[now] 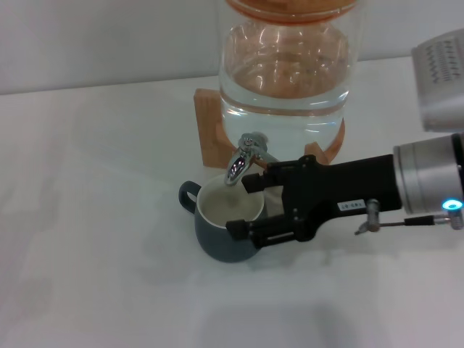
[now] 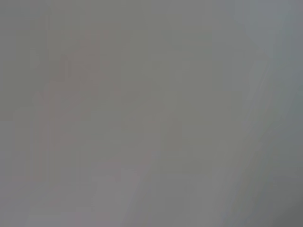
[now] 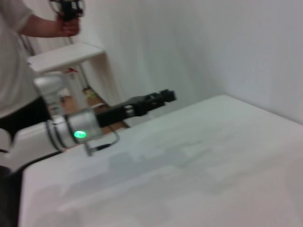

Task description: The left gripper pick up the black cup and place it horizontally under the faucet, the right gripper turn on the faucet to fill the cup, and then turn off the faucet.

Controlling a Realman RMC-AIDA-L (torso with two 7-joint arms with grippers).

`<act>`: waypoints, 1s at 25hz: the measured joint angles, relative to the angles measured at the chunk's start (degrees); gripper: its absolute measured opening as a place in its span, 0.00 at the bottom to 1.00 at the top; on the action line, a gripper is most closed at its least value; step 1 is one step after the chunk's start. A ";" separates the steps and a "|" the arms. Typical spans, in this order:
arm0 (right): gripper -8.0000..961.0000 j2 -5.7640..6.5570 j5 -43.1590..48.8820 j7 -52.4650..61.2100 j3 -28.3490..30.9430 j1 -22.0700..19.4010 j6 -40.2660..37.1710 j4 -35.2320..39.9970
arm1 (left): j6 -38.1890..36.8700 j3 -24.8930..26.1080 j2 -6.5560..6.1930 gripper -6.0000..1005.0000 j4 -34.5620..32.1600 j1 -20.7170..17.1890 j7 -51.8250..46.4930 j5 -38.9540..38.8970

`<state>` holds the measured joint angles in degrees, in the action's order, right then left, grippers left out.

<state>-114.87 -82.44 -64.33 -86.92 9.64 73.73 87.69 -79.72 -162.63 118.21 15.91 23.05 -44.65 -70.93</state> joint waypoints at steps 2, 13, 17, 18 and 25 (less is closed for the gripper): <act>0.85 0.00 -1.37 -0.89 1.56 -0.30 2.99 0.13 | -0.01 0.05 -0.06 0.52 0.00 -0.12 0.00 0.00; 0.85 -0.08 -12.86 -12.20 20.00 -3.22 14.81 -6.57 | -0.06 0.22 -0.51 0.52 2.78 -1.03 -0.36 -1.89; 0.85 -0.10 -17.00 -20.77 27.59 -2.81 14.34 -16.96 | -0.09 0.23 -0.83 0.52 3.57 -1.53 -0.34 -4.32; 0.85 -0.09 -17.82 -22.64 29.46 -2.42 14.21 -20.07 | -0.09 0.23 -0.83 0.52 3.57 -1.53 -0.34 -4.32; 0.85 -0.18 -23.98 -41.10 38.22 -0.67 14.02 -38.95 | -0.10 -0.06 -1.12 0.52 3.67 -1.88 -0.13 -5.95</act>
<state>-115.04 -106.41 -105.43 -48.70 8.97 87.75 48.74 -79.81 -162.68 117.09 19.58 21.17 -44.77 -76.87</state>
